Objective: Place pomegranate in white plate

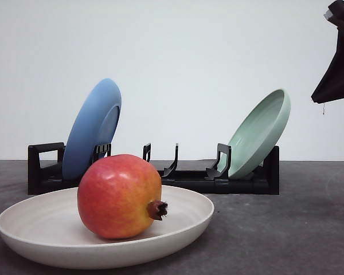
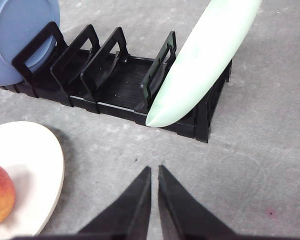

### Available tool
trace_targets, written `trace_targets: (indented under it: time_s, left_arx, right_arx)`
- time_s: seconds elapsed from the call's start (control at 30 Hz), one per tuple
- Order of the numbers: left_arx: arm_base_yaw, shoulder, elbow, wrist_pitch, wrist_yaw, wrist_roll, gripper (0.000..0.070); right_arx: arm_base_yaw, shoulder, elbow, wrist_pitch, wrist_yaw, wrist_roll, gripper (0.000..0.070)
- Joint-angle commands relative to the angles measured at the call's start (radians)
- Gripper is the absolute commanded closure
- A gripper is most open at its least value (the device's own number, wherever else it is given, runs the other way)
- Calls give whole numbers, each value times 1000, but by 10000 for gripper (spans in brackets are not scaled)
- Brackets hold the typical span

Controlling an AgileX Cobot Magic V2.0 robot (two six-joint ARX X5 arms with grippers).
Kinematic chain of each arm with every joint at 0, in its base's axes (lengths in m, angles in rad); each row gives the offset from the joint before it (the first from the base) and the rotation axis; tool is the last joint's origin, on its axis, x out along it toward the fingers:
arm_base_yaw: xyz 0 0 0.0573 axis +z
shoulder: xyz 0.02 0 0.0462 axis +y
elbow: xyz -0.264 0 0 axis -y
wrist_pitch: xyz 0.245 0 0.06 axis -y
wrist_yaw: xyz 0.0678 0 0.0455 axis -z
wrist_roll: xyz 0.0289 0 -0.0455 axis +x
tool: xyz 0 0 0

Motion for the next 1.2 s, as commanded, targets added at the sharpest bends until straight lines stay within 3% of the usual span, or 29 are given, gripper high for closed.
trace_targets:
  time_s: [0.0, 0.5, 0.57, 0.6, 0.67, 0.77, 0.87, 1.17]
  left_arx:
    - [0, -1, -12, -1, -3, 8, 700]
    - [0, -1, -11, -1, -3, 8, 700]
    - [0, -1, -11, -1, -3, 8, 700]
    - [0, -1, -11, -1, -2, 8, 700]
    - [0, -1, -11, -1, -2, 8, 700]
    - [0, -1, -11, -1, -3, 8, 700]
    - [0, -1, -11, -1, -3, 8, 700]
    - [0, -1, -11, -1, -3, 8, 700]
  right_arx:
    - [3, 8, 2, 10, -1, -6, 678]
    - [3, 8, 2, 10, 0, -7, 678]
    - [3, -2, 2, 0, 8, -39, 678]
    - [1, -20, 2, -13, 27, -99, 678]
    - [-1, -57, -8, -23, 83, -149, 678]
    - [-18, -144, -58, -10, 219, -158, 678]
    - [-50, -250, -142, 5, 296, -154, 678]
    - [-145, -607, -396, 10, 303, -155, 678]
